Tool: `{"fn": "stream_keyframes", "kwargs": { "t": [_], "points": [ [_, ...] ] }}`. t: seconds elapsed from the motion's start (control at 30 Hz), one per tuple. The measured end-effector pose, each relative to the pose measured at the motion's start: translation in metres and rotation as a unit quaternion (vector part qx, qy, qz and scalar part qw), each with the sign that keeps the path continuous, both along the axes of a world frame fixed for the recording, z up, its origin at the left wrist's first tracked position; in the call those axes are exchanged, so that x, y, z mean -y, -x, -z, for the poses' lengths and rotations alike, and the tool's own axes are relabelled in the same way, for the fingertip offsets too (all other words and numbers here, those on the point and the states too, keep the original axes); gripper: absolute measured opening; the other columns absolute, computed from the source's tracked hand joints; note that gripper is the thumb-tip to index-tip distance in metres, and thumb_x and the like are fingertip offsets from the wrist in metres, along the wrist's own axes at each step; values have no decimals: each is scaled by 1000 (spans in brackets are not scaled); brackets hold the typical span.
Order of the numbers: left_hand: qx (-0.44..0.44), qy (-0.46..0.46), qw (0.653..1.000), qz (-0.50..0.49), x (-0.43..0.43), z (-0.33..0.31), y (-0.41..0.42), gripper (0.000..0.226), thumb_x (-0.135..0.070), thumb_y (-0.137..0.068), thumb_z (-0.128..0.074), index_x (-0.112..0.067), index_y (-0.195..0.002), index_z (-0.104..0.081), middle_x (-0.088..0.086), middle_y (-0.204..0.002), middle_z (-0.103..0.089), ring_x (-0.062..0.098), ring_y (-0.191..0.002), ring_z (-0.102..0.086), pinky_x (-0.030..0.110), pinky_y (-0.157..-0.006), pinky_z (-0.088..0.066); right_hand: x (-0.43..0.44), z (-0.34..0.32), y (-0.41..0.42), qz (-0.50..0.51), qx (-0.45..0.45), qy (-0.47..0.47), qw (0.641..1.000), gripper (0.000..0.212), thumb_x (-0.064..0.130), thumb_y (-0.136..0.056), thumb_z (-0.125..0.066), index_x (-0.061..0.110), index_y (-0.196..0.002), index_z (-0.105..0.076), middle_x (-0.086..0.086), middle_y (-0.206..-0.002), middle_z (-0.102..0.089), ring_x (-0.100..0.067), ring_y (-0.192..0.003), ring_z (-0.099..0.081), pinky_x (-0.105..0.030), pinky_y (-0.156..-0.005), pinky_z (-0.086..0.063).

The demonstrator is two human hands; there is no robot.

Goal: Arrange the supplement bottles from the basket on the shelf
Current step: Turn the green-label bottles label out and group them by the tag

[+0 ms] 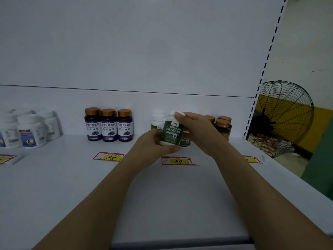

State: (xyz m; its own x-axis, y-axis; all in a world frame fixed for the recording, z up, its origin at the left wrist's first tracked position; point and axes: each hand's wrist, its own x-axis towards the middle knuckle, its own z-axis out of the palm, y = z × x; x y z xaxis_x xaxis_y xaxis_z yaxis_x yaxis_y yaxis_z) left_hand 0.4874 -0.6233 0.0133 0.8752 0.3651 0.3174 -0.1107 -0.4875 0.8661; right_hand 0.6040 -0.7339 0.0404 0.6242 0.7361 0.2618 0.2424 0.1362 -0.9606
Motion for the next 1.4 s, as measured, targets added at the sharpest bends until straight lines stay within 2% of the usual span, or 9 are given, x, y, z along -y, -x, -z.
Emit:
{"fn": "stream_keyframes", "kwargs": {
  "t": [0.13, 0.3, 0.43, 0.53, 0.73, 0.93, 1.07, 1.27, 1.4],
  "points": [
    [14, -40, 999, -25, -5, 4, -2, 42, -23, -76, -76, -30, -106, -47, -21, -92, -57, -5, -81, -55, 5, -62, -42, 0, -2, 6, -4, 48, 13, 999, 36, 30, -91, -59, 10, -122, -59, -5, -111, -69, -19, -102, -67, -35, -92, -54],
    [141, -109, 977, -120, -20, 8, -6, 56, -11, -72, -78, -13, -122, -54, -9, -108, -57, 6, -98, -52, -2, -68, -39, -4, -4, 27, -18, 213, -52, 976, 44, 11, -79, -75, 13, -116, -52, 8, -113, -62, -12, -109, -61, -31, -92, -53],
    [232, -156, 947, -160, -26, 7, -5, 50, -1, -71, -77, -5, -117, -56, -9, -102, -55, 3, -91, -53, -1, -76, -40, -9, 6, 37, -2, 371, -95, 924, 44, 9, -77, -77, 5, -114, -53, -2, -114, -60, -15, -111, -58, -34, -96, -51],
    [250, -155, 942, -165, -25, 6, -3, 46, 5, -73, -74, -4, -115, -57, -16, -98, -53, -6, -89, -52, 0, -77, -41, -11, 9, 39, 15, 405, -111, 907, 44, 10, -79, -76, 2, -115, -53, -6, -115, -60, -17, -112, -57, -36, -97, -50],
    [177, -56, 980, -74, -18, -2, 0, 52, -12, -65, -83, -16, -112, -61, -5, -108, -68, 10, -101, -65, 27, -86, -54, -1, -7, 33, 21, 262, -116, 958, 46, 11, -85, -69, 15, -127, -52, 3, -122, -62, -8, -113, -60, -28, -95, -51],
    [4, 113, 993, 25, -1, -16, 6, 60, -53, -61, -65, -10, -103, -65, 1, -79, -74, 10, -71, -70, 19, -69, -55, -1, -12, 10, 57, 45, 37, 997, 50, 48, -88, -58, 9, -118, -60, -10, -105, -70, -25, -95, -70, -43, -88, -56],
    [-56, 190, 980, 18, 0, -18, 5, 69, -64, -54, -57, -6, -90, -66, 10, -66, -71, 15, -59, -68, 19, -51, -52, 1, -8, 9, 15, -107, 63, 992, 52, 45, -87, -62, 3, -117, -60, -16, -100, -70, -28, -91, -70, -35, -79, -59],
    [-49, 160, 985, 32, -1, -17, 6, 58, -56, -56, -63, -12, -94, -66, 5, -77, -75, 14, -71, -72, 21, -65, -56, 1, -10, 7, 39, -53, 53, 996, 48, 43, -89, -60, 3, -116, -60, -13, -100, -70, -26, -90, -70, -37, -83, -58],
    [-13, -10, 1000, 0, -2, -9, 5, 29, -39, -71, -75, -31, -97, -64, -13, -92, -72, 0, -85, -67, 16, -78, -52, 6, -14, 9, 41, 88, 13, 995, 30, 32, -93, -56, 18, -120, -57, -6, -112, -67, -21, -102, -66, -39, -88, -56]
  ]
}}
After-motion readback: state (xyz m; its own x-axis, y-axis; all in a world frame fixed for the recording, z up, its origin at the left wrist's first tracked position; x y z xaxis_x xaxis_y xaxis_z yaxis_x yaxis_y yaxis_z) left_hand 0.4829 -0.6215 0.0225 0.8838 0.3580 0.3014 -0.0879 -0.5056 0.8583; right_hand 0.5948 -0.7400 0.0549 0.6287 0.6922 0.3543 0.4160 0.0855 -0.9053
